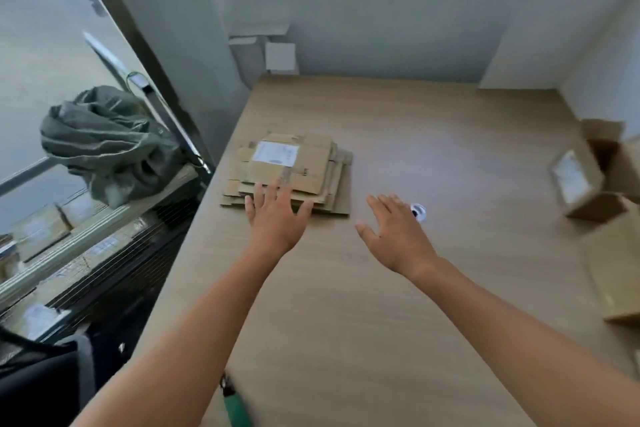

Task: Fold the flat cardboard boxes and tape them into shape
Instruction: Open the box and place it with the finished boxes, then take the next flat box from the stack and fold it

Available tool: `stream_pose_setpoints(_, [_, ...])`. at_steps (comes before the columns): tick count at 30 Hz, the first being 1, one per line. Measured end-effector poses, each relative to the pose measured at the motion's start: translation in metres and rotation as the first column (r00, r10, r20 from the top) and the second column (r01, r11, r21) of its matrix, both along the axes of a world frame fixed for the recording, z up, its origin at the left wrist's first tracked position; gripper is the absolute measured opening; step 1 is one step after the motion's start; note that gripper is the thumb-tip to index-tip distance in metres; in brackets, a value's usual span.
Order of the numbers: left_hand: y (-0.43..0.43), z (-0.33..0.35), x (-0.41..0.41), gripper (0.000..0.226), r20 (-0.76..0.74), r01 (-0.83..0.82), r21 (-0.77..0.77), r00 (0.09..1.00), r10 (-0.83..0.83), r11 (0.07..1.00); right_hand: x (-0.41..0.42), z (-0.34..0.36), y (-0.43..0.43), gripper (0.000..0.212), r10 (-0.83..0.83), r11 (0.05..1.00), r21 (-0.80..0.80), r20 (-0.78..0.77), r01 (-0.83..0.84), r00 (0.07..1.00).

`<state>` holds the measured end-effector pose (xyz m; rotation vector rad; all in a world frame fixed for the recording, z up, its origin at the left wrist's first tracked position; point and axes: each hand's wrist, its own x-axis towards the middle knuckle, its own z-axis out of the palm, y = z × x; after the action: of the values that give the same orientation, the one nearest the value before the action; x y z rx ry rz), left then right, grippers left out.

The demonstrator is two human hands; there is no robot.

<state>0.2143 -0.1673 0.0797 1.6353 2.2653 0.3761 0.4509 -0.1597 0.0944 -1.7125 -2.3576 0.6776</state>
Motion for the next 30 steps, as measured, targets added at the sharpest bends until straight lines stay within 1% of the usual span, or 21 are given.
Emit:
stream_pose_setpoints(4, [0.07, -0.037, -0.091, 0.075, 0.091, -0.095, -0.066, 0.991, 0.101, 0.993, -0.087, -0.037, 0.066, 0.071, -0.06, 0.992, -0.113, -0.082, 0.051, 0.995])
stream_pose_setpoints(8, [0.137, -0.075, -0.152, 0.087, 0.199, -0.149, -0.107, 0.966, 0.168, 0.983, -0.139, -0.077, 0.125, 0.075, -0.178, 0.968, -0.199, -0.133, 0.15, 0.975])
stream_pose_setpoints(11, [0.171, -0.097, -0.172, 0.091, 0.319, -0.156, -0.151, 0.927, 0.198, 0.976, -0.16, -0.097, 0.162, 0.076, -0.255, 0.942, -0.261, -0.156, 0.209, 0.954])
stream_pose_setpoints(15, [0.189, -0.116, -0.167, 0.094, 0.336, -0.159, -0.14, 0.921, 0.198, 0.977, -0.178, -0.112, 0.186, 0.08, -0.316, 0.925, -0.277, -0.181, 0.259, 0.931])
stream_pose_setpoints(16, [0.189, -0.118, -0.163, 0.096, 0.338, -0.172, -0.138, 0.918, 0.21, 0.975, -0.179, -0.114, 0.188, 0.08, -0.369, 0.908, -0.297, -0.227, 0.297, 0.901])
stream_pose_setpoints(17, [0.189, -0.119, -0.16, 0.098, 0.331, -0.186, -0.134, 0.917, 0.221, 0.973, -0.18, -0.115, 0.19, 0.08, -0.441, 0.88, -0.326, -0.29, 0.345, 0.849])
stream_pose_setpoints(19, [0.184, -0.115, -0.155, 0.098, 0.332, -0.217, -0.112, 0.911, 0.243, 0.97, -0.177, -0.116, 0.192, 0.08, -0.58, 0.807, -0.4, -0.4, 0.434, 0.71])
stream_pose_setpoints(21, [0.173, -0.11, -0.15, 0.096, 0.373, -0.254, -0.068, 0.89, 0.261, 0.965, -0.171, -0.115, 0.19, 0.079, -0.679, 0.733, -0.468, -0.457, 0.493, 0.575])
stream_pose_setpoints(23, [0.158, -0.104, -0.145, 0.093, 0.37, -0.255, -0.036, 0.895, 0.25, 0.966, -0.162, -0.111, 0.185, 0.077, -0.74, 0.673, -0.559, -0.51, 0.485, 0.438])
stream_pose_setpoints(24, [0.149, -0.102, -0.142, 0.091, 0.36, -0.242, -0.047, 0.901, 0.242, 0.969, -0.157, -0.109, 0.179, 0.076, -0.753, 0.658, -0.597, -0.522, 0.459, 0.4])
stream_pose_setpoints(25, [0.139, -0.099, -0.138, 0.089, 0.358, -0.237, -0.08, 0.9, 0.249, 0.968, -0.152, -0.108, 0.171, 0.075, -0.759, 0.65, -0.623, -0.518, 0.435, 0.394])
stream_pose_setpoints(26, [0.13, -0.097, -0.134, 0.089, 0.363, -0.245, -0.127, 0.89, 0.275, 0.961, -0.147, -0.105, 0.16, 0.072, -0.757, 0.652, -0.633, -0.508, 0.418, 0.411])
stream_pose_setpoints(28, [0.108, -0.092, -0.124, 0.087, 0.382, -0.278, -0.221, 0.857, 0.345, 0.935, -0.136, -0.1, 0.134, 0.061, -0.718, 0.69, -0.597, -0.493, 0.409, 0.492])
stream_pose_setpoints(29, [0.098, -0.092, -0.12, 0.085, 0.441, -0.298, -0.247, 0.813, 0.38, 0.922, -0.132, -0.1, 0.123, 0.058, -0.684, 0.723, -0.563, -0.495, 0.401, 0.537])
stream_pose_setpoints(30, [0.082, -0.086, -0.112, 0.082, 0.535, -0.316, -0.255, 0.741, 0.405, 0.914, -0.124, -0.096, 0.108, 0.057, -0.655, 0.747, -0.541, -0.498, 0.386, 0.568])
